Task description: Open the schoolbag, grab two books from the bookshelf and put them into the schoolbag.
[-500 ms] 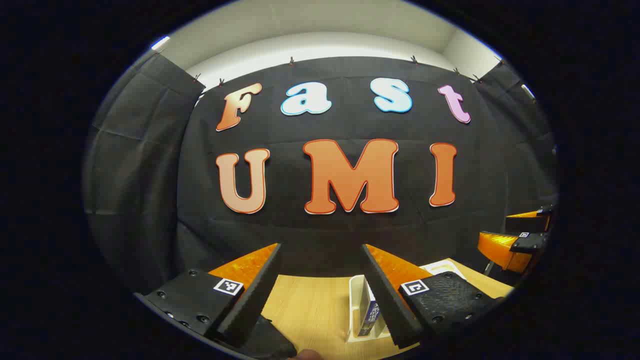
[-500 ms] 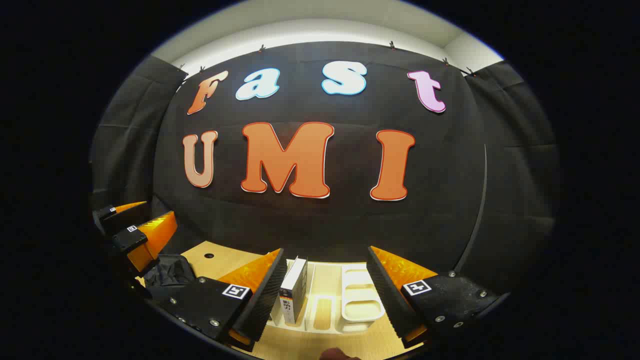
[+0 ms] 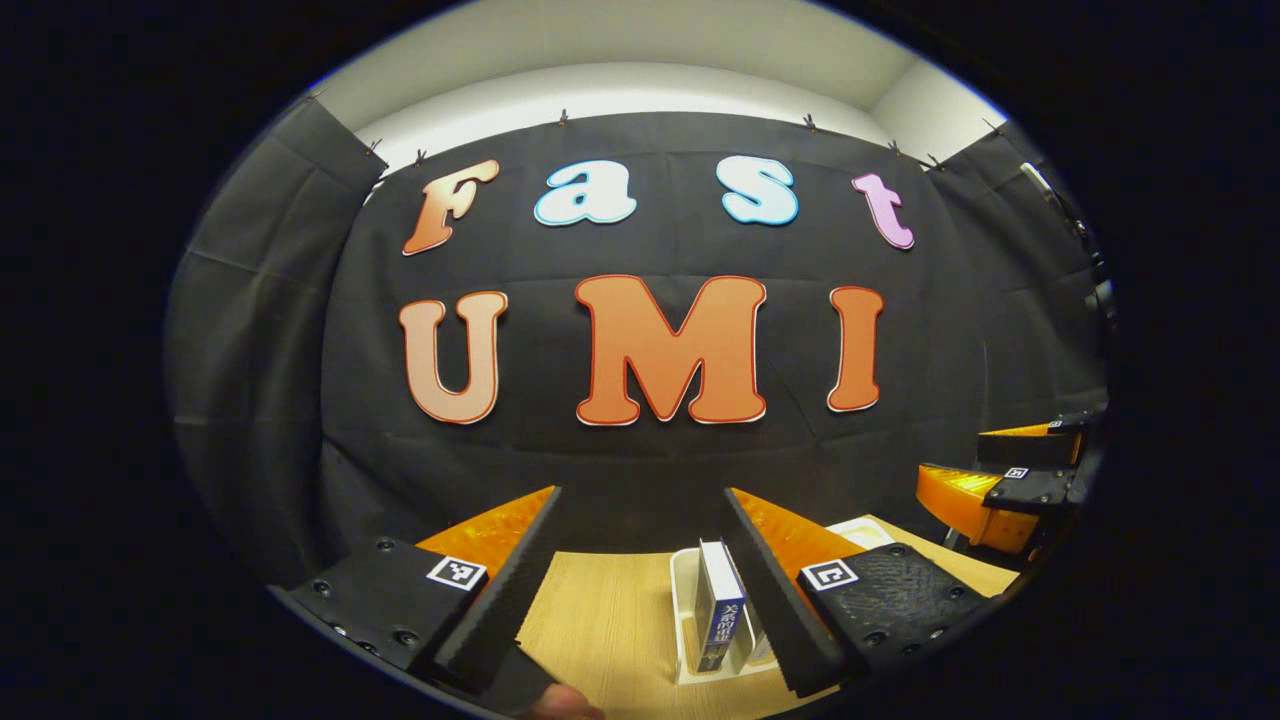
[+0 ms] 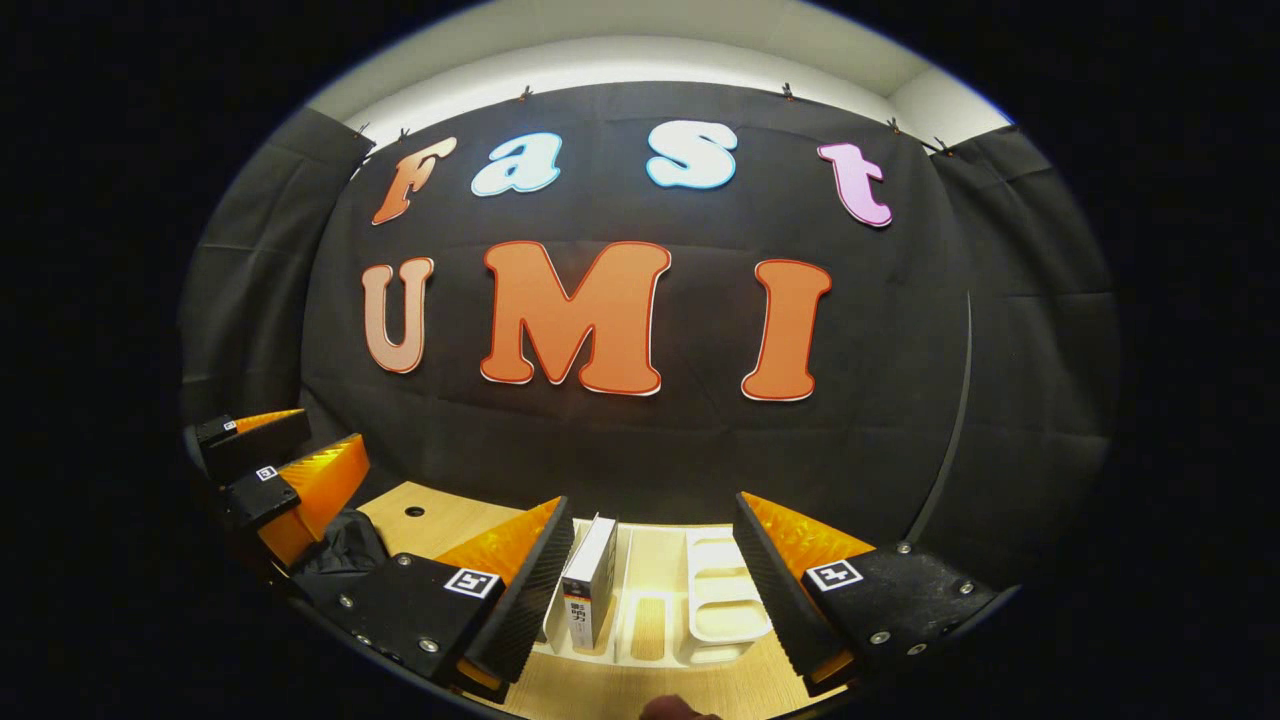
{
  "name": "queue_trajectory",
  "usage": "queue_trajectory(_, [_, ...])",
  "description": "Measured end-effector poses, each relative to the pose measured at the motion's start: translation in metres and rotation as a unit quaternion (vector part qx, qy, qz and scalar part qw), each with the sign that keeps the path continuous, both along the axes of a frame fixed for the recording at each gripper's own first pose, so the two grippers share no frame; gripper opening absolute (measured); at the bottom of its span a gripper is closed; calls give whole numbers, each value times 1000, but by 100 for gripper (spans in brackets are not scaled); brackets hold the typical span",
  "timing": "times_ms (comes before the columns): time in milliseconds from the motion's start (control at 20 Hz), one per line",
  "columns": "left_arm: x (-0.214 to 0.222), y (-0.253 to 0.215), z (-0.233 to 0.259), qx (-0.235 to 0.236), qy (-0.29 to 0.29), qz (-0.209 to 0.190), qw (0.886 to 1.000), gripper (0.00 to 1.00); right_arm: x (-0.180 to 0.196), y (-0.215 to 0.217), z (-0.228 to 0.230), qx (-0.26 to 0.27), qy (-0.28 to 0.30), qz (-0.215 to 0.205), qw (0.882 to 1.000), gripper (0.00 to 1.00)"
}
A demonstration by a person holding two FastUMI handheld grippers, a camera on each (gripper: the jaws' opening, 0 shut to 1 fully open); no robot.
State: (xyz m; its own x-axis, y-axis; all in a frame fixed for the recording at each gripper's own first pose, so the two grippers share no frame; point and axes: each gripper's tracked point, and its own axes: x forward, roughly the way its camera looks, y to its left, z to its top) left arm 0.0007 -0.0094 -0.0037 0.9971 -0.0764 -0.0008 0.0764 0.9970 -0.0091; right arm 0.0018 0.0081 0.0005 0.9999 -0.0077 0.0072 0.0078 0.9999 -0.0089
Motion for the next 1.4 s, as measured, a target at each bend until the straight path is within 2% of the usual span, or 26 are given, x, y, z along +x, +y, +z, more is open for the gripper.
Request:
queue_trajectory(200, [1,2,-7,-9,9,-1,1000,100,2,1,1,-1,-6,0,1000,95])
queue_trajectory(550, [3,23,-25,5,33,20,999,99,5,1,-4,-9,0,1,1000,95])
queue_trajectory(1050, [1,15,-58,105,52,8,993,99,14,-22,-23,-12,18,-15,1000,95])
queue_trajectory(1250, [-11,26,-98,164,88,19,982,99,22,-38,-37,-16,29,-24,999,95])
queue_trajectory(1400, [-26,41,-132,230,115,33,966,99,32,-48,-56,-20,44,-26,999,95])
